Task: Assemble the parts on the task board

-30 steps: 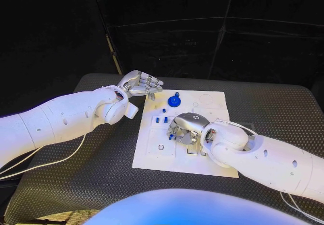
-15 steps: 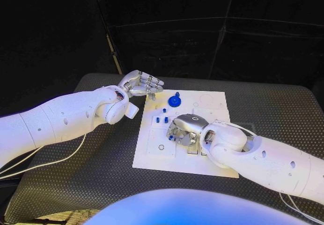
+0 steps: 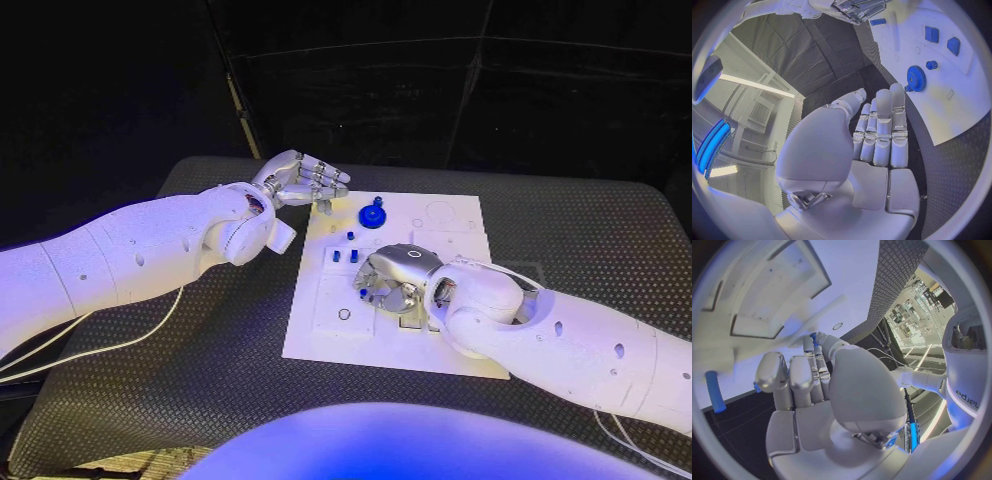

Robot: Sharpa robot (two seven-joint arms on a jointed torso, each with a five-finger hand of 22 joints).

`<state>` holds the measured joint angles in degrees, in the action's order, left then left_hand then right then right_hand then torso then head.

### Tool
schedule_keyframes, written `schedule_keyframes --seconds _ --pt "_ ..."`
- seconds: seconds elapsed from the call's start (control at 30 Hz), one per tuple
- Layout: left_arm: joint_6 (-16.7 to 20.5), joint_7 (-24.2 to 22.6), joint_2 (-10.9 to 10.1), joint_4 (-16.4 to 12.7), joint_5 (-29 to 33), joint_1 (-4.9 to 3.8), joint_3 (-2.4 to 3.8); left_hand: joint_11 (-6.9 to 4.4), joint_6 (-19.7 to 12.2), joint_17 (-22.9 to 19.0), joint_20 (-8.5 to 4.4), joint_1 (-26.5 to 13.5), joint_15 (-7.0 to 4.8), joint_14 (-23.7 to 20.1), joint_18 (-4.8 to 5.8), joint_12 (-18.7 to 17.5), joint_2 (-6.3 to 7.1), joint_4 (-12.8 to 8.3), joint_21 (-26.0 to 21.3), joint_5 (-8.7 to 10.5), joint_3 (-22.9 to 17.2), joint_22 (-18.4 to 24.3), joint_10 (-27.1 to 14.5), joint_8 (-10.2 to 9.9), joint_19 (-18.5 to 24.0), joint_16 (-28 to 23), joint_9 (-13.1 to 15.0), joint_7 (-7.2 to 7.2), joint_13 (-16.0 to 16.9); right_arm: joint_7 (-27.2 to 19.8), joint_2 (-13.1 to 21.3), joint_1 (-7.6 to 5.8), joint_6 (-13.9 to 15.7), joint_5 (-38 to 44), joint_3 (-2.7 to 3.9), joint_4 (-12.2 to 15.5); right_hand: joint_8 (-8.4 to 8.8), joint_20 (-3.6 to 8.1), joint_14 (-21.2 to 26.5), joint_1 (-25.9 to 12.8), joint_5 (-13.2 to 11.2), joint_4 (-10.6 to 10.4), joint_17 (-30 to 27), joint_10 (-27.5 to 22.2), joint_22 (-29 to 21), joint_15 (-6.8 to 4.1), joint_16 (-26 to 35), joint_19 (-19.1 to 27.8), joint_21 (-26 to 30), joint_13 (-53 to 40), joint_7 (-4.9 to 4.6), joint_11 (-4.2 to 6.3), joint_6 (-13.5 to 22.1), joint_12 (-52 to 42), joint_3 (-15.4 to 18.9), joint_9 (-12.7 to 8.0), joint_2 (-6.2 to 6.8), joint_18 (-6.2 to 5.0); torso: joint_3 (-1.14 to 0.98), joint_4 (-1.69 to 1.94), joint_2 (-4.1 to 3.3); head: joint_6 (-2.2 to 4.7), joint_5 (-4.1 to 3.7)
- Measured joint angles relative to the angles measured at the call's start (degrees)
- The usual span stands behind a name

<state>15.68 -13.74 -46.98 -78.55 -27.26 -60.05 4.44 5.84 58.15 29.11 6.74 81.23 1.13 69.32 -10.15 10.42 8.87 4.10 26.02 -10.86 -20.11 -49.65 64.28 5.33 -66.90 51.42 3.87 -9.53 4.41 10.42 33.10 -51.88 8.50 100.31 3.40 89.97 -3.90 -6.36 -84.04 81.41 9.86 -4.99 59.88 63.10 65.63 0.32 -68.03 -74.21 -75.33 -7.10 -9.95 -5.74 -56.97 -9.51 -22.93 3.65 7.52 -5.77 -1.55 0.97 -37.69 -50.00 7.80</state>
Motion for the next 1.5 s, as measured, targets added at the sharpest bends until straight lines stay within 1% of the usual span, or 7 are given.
schedule_keyframes --seconds 0.33,0.7,0.83,1.0,1.03,1.3,1.5 --pt "-0.4 0.1 0.0 0.1 0.0 0.00 0.00 0.21 0.0 -0.1 0.00 0.0 0.00 0.0 0.00 0.0 0.00 0.0 0.0 0.00 0.0 0.1 -0.2 0.0 0.0 0.0 0.0 0.00 -0.1 -0.3 1.0 0.62 1.8 0.1 -0.15 0.9 0.13 -0.51 0.0 -0.6 0.0 0.1 -0.4 -2.2 -0.8 0.41 0.0 0.5 0.6 1.2 0.01 -0.61 1.5 0.6 -0.1 0.0 0.64 0.00 0.00 0.01 0.04 0.00 0.09" --pt "-0.6 0.2 -0.1 0.3 0.0 0.00 0.00 0.00 0.0 -0.1 0.00 0.0 0.00 0.0 0.00 0.0 0.00 0.0 -0.2 0.00 0.0 0.1 -0.4 0.0 0.0 0.0 0.0 0.00 -0.1 -1.1 7.5 1.22 7.2 0.2 -0.04 6.6 0.13 -0.54 0.0 -1.6 0.0 0.4 -0.8 -2.3 -1.2 0.40 0.0 0.5 0.8 1.0 0.27 -0.58 2.0 0.0 0.5 0.1 1.59 0.00 -0.06 -0.04 0.04 0.01 0.03" --pt "-0.6 0.2 -0.2 0.3 0.0 0.00 0.00 0.00 0.0 -0.1 0.00 0.0 0.00 0.0 0.00 0.0 0.00 0.0 -0.2 0.00 0.0 0.1 -0.4 0.0 0.0 0.0 0.0 0.00 -0.1 -1.0 10.0 1.38 8.2 0.2 2.18 7.8 0.13 -0.71 0.0 -1.7 0.0 0.4 -0.9 -2.8 -1.2 0.40 0.0 0.7 0.8 1.2 0.27 -0.33 1.9 0.0 0.7 0.1 1.67 0.00 -0.08 -0.15 0.04 0.01 -0.38" --pt "-0.6 0.1 -0.2 0.3 0.0 0.04 0.00 0.00 0.0 -0.1 0.00 0.0 0.00 0.0 0.00 0.0 0.00 0.0 -0.2 0.00 0.0 0.1 -0.4 0.0 0.0 0.0 0.0 0.00 0.0 -0.4 12.6 1.01 8.4 0.0 5.93 8.4 0.13 -0.71 0.0 -2.5 0.0 0.3 -1.3 -4.8 -1.5 0.40 0.0 0.7 1.2 1.6 0.61 -0.29 3.3 0.0 2.6 0.1 2.52 0.00 -0.08 -0.15 0.05 0.01 -0.99" --pt "-0.6 0.1 -0.2 0.3 0.0 0.04 0.00 0.00 0.0 0.0 0.00 0.0 0.00 0.0 0.00 0.0 0.00 0.0 -0.2 0.00 0.0 0.1 -0.4 0.0 0.0 0.0 0.0 0.00 0.0 -0.1 13.1 0.90 8.3 -0.1 6.31 8.4 0.13 -0.72 0.0 -2.6 0.0 0.3 -1.5 -5.3 -1.6 0.40 0.0 0.7 1.2 1.7 0.72 -0.23 3.6 0.0 3.1 0.1 2.56 0.00 -0.07 -0.13 0.06 0.01 -1.13" --pt "-0.6 0.0 -0.4 0.2 0.0 0.08 -0.02 0.00 0.0 0.0 0.00 0.0 0.00 0.0 0.00 0.0 0.00 0.0 -0.2 0.00 0.0 0.1 -0.4 0.0 0.0 0.0 0.0 0.00 0.0 2.0 15.3 0.77 4.9 -0.6 7.43 6.4 0.13 -1.22 0.0 -1.9 -0.2 -1.2 -4.7 -11.4 -6.3 0.82 1.7 3.5 4.9 2.8 1.50 -0.83 6.0 -2.9 13.4 0.2 1.27 -0.01 -0.01 -0.02 0.05 0.01 -1.52" --pt "-0.6 0.0 -0.4 0.2 0.0 0.08 -0.02 0.00 0.0 -0.1 0.00 0.0 0.00 0.0 0.00 0.0 0.00 0.0 -0.2 0.00 0.0 0.1 -0.4 0.0 0.0 -0.1 0.0 0.00 0.0 2.9 15.2 0.76 2.2 -0.7 7.56 5.2 0.13 -1.22 0.2 -0.8 0.0 -1.7 -5.2 -12.0 -6.7 1.02 1.7 3.5 5.2 2.9 1.51 -1.01 6.0 -3.8 15.0 0.2 0.65 -0.01 -0.01 -0.01 0.03 0.01 -1.70"
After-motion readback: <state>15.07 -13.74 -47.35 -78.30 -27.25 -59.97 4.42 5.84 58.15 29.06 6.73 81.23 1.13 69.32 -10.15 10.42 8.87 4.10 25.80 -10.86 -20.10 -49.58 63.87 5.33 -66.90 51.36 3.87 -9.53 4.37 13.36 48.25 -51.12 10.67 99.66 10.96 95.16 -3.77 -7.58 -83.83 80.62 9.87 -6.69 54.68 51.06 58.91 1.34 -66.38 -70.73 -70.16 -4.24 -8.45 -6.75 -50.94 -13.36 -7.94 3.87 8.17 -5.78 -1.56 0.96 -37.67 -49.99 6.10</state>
